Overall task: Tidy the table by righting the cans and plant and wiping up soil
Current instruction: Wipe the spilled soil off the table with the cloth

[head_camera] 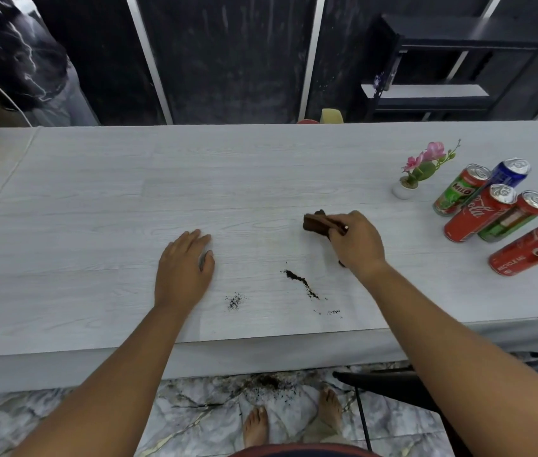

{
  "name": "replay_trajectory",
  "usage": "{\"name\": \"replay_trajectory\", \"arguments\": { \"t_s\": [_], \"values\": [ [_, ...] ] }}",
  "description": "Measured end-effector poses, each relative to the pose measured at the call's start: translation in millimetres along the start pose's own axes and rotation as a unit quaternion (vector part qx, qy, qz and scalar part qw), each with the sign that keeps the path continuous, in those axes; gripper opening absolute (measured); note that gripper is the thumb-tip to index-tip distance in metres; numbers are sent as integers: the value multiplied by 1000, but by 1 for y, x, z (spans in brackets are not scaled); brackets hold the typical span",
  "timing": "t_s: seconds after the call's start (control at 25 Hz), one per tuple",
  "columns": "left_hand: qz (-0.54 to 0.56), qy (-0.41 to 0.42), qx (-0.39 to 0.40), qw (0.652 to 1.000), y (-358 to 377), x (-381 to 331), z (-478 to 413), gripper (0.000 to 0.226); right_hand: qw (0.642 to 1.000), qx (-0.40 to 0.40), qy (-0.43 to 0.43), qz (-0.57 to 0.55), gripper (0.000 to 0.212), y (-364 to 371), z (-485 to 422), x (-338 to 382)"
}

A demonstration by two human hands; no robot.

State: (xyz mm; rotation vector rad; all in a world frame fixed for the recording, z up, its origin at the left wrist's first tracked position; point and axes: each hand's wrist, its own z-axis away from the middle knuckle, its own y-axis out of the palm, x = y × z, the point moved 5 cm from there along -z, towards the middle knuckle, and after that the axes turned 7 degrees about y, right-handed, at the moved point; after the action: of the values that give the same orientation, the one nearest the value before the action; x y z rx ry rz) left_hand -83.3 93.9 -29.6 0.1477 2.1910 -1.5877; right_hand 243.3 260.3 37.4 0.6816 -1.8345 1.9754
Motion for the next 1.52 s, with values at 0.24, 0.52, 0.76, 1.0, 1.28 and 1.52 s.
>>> {"name": "replay_trajectory", "arguments": {
  "t_s": [0.24,0.52,0.76,1.0,1.28,1.52],
  "values": [
    [7,2,4,1000,0,4,0,49,978,150,-142,37,36,51,-1,34],
    [-18,17,45,999,-10,19,15,51,951,215,-222,3,35,43,49,4],
    [-26,-5,37,999,-32,58,45,59,939,234,-248,-50,31,77,33,96],
    [-20,0,20,1000,-32,56,43,52,905,289,-308,45,38,123,44,137],
    [108,-45,10,993,-32,17,8,38,984,63,-152,-73,35,49,20,11],
    [30,133,155,978,-5,-50,-32,44,996,-62,-70,4,30,-2,4,-103]
  ]
}}
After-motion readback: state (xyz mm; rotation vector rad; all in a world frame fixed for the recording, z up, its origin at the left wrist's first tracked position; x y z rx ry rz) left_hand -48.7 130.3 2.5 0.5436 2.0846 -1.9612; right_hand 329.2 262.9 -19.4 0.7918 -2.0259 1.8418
